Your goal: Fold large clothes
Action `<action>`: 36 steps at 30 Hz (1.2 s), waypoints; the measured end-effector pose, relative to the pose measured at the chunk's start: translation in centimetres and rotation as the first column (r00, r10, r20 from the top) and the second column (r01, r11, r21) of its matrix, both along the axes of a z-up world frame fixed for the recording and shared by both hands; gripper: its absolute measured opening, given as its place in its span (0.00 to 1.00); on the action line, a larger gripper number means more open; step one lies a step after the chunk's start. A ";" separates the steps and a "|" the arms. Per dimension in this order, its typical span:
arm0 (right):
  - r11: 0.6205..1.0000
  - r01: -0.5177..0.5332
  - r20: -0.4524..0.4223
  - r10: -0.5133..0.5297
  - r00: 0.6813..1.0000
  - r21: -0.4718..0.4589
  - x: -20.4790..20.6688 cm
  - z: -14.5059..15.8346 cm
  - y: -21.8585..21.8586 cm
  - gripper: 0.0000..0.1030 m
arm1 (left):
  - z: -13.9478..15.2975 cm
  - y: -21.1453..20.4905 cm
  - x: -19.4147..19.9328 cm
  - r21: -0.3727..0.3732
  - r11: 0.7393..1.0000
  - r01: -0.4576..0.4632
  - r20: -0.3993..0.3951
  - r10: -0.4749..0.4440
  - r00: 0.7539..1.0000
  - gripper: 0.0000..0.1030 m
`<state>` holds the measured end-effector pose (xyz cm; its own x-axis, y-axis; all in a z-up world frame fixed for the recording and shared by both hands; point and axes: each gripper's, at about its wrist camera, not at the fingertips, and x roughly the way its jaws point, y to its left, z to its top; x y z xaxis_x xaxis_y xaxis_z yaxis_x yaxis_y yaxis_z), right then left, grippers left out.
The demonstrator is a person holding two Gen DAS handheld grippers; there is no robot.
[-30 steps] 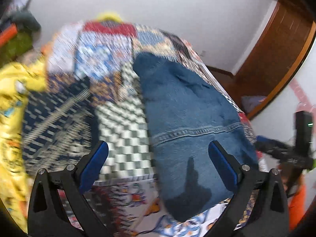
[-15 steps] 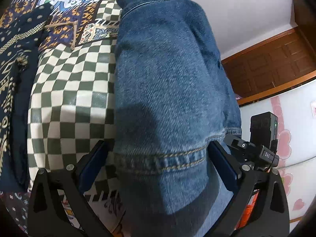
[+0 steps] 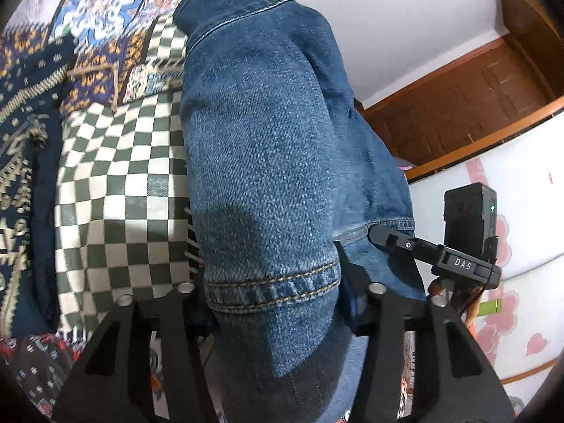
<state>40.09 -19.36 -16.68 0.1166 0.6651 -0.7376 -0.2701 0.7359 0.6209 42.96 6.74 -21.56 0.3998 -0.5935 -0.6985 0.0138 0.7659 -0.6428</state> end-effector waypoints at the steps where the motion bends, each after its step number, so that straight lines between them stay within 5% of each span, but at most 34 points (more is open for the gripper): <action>1: 1.000 -0.005 0.010 0.005 1.000 -0.009 -0.1 0.5 0.5 0.33 | 0.7 0.3 -0.4 0.005 1.000 0.002 0.010 -0.002 1.000 0.46; 12: 0.997 -0.080 0.219 0.073 0.973 0.020 -2.9 11.1 9.6 0.32 | 13.1 9.6 -6.4 0.062 0.994 -0.092 0.235 0.076 0.969 0.45; 18: 0.989 -0.132 0.287 0.109 0.952 0.063 -2.7 12.9 18.3 0.32 | 15.9 17.7 -8.1 0.131 0.975 -0.181 0.284 0.138 0.949 0.45; 26: 0.985 -0.162 0.183 0.148 0.972 0.066 0.4 5.8 28.5 0.32 | 9.9 26.9 -6.1 0.185 0.951 -0.246 0.164 0.217 0.962 0.47; 32: 0.978 -0.193 0.007 0.194 0.981 -0.080 2.9 -3.9 33.2 0.34 | -2.4 31.9 -3.8 0.122 0.944 -0.307 -0.084 0.318 0.944 0.55; 34: 0.974 -0.204 0.018 0.207 0.978 -0.101 2.9 -5.5 33.2 0.45 | -4.3 32.8 -4.9 0.071 0.938 -0.339 -0.053 0.343 0.938 0.69; 36: 0.972 -0.205 0.063 0.213 0.975 -0.114 2.8 -5.6 32.7 0.47 | -4.3 32.9 -5.9 0.019 0.937 -0.349 -0.038 0.350 0.936 0.70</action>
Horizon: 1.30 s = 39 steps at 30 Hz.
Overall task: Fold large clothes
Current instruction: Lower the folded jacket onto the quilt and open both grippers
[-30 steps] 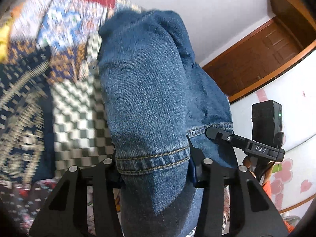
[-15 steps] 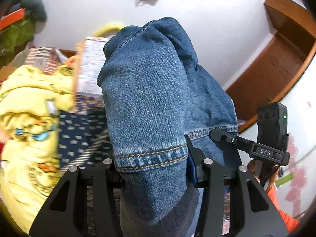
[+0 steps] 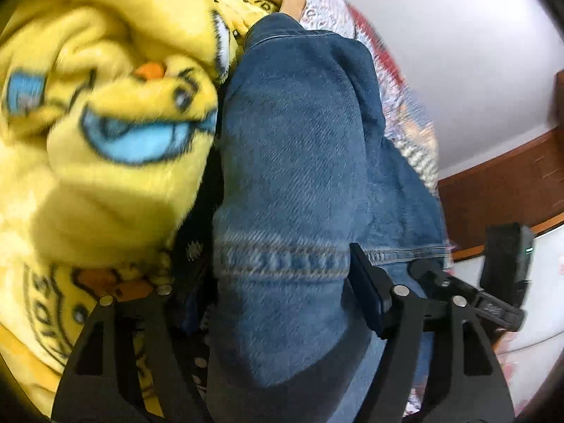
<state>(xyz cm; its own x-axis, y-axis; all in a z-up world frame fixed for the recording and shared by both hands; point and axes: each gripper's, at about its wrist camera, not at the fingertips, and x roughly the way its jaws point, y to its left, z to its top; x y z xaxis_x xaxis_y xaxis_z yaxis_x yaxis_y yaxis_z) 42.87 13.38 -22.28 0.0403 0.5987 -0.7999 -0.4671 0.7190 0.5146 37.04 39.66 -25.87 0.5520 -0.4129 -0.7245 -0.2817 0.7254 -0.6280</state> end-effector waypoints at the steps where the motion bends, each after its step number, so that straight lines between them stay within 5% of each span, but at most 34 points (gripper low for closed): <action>1: 1.000 -0.012 0.024 0.012 1.000 -0.011 -0.1 0.2 -0.2 0.49 | 0.2 -0.2 -0.4 0.018 1.000 0.001 -0.002 -0.001 1.000 0.70; 5: 0.999 -0.029 0.065 0.032 0.997 -0.043 -1.4 1.8 -0.8 0.49 | 2.1 -2.0 -1.8 0.131 0.991 0.010 -0.023 -0.007 1.000 0.70; 11: 0.993 -0.052 0.186 0.071 0.980 -0.106 -6.1 5.8 -2.6 0.49 | 6.2 -5.4 -5.4 0.343 0.939 0.018 -0.028 -0.009 1.000 0.70; 18: 1.000 -0.027 0.352 0.030 0.935 -0.014 -10.9 13.6 -5.8 0.49 | 15.9 -9.6 -11.8 0.429 0.901 -0.067 0.190 -0.018 0.982 0.70; 20: 0.999 -0.018 0.414 -0.004 0.910 0.047 -12.7 17.0 -7.0 0.49 | 18.9 -11.0 -13.5 0.461 0.881 -0.105 0.268 -0.026 0.963 0.70; 27: 0.975 -0.029 0.577 -0.107 0.810 0.222 -20.2 25.7 -10.8 0.49 | 28.2 -18.4 -22.8 0.542 0.798 -0.264 0.536 -0.087 0.839 0.70; 34: 0.933 -0.057 0.694 -0.222 0.685 0.355 -29.4 29.5 -14.7 0.49 | 31.5 -25.7 -31.5 0.579 0.679 -0.451 0.693 -0.120 0.710 0.70; 39: 0.928 -0.029 0.742 -0.279 0.609 0.373 -33.2 29.9 -15.8 0.49 | 31.6 -28.8 -35.1 0.580 0.618 -0.531 0.737 -0.120 0.666 0.71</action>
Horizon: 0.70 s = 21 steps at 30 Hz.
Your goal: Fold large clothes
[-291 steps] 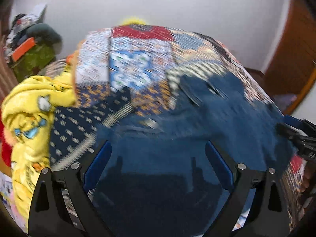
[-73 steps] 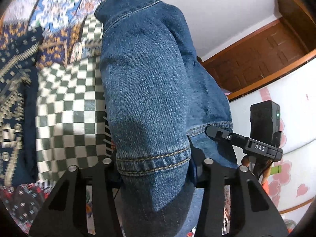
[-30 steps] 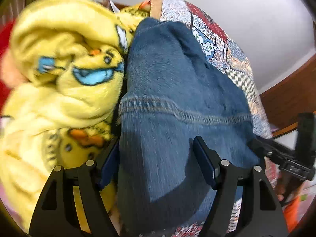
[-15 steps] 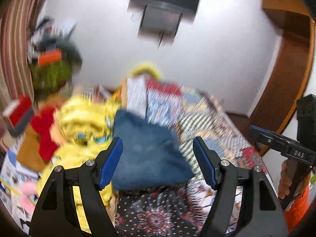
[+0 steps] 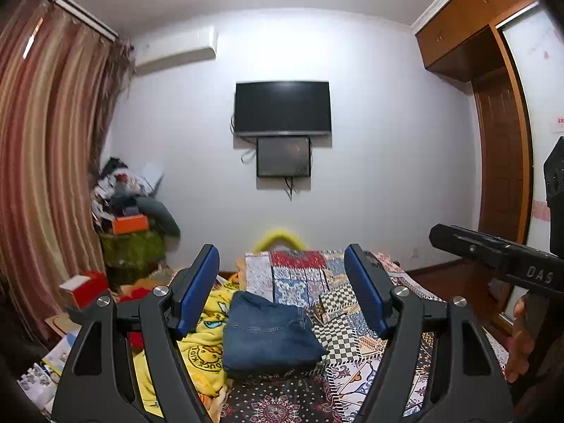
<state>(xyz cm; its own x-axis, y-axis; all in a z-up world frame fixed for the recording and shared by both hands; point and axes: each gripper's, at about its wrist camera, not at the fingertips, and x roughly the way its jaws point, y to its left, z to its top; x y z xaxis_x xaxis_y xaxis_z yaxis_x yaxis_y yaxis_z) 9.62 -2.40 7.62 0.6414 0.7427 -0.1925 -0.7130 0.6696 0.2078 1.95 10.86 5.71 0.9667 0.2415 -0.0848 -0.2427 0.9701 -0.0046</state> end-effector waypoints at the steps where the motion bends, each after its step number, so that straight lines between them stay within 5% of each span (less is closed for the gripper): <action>1: 1.000 0.010 0.008 -0.010 1.000 -0.004 -0.4 0.1 -0.1 0.49 | 0.0 -0.3 -0.4 -0.001 1.000 0.000 0.005 0.000 1.000 0.74; 7: 0.997 0.066 0.037 -0.065 0.997 -0.033 -1.1 -0.4 0.0 0.69 | -0.7 -1.8 -1.8 -0.018 0.999 -0.029 0.019 0.029 0.999 0.98; 16: 0.988 0.143 0.082 -0.137 0.987 -0.065 -1.9 -0.2 -0.2 1.00 | -1.2 -1.4 -2.5 -0.053 0.998 -0.038 0.013 0.039 0.999 0.99; 21: 0.985 0.157 0.099 -0.149 0.984 -0.071 -2.2 -0.4 -0.2 1.00 | -1.5 -0.9 -2.7 -0.077 0.996 -0.044 0.012 0.045 0.999 0.99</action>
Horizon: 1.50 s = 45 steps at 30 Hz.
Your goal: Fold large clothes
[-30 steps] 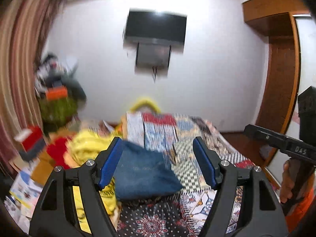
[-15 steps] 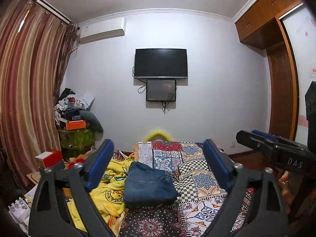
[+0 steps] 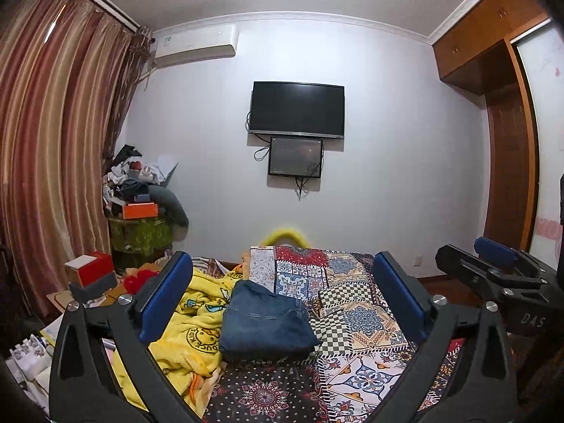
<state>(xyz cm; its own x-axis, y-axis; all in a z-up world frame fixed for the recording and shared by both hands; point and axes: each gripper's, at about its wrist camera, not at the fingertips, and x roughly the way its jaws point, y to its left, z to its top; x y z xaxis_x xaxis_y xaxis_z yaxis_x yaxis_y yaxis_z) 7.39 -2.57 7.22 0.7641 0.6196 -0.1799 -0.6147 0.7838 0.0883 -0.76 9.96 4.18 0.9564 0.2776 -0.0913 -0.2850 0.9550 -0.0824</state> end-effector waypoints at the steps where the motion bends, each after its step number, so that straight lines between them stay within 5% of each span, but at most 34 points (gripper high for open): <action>1: 1.000 -0.002 -0.001 0.002 1.000 -0.003 -0.1 -0.1 0.0 1.00 | -0.1 -0.1 -0.1 -0.002 1.000 -0.001 0.000 0.001 1.000 0.99; 45: 1.000 0.021 -0.021 -0.021 1.000 -0.024 -0.8 0.4 -0.5 1.00 | -0.7 0.8 0.5 -0.005 1.000 0.026 -0.030 -0.026 0.999 1.00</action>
<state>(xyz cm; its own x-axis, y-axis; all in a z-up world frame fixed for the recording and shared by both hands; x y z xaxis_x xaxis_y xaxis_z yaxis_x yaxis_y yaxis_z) 6.63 -3.11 7.60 0.7726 0.5989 -0.2106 -0.5964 0.7984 0.0824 -0.29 10.75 3.52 0.9601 0.2522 -0.1208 -0.2625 0.9617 -0.0784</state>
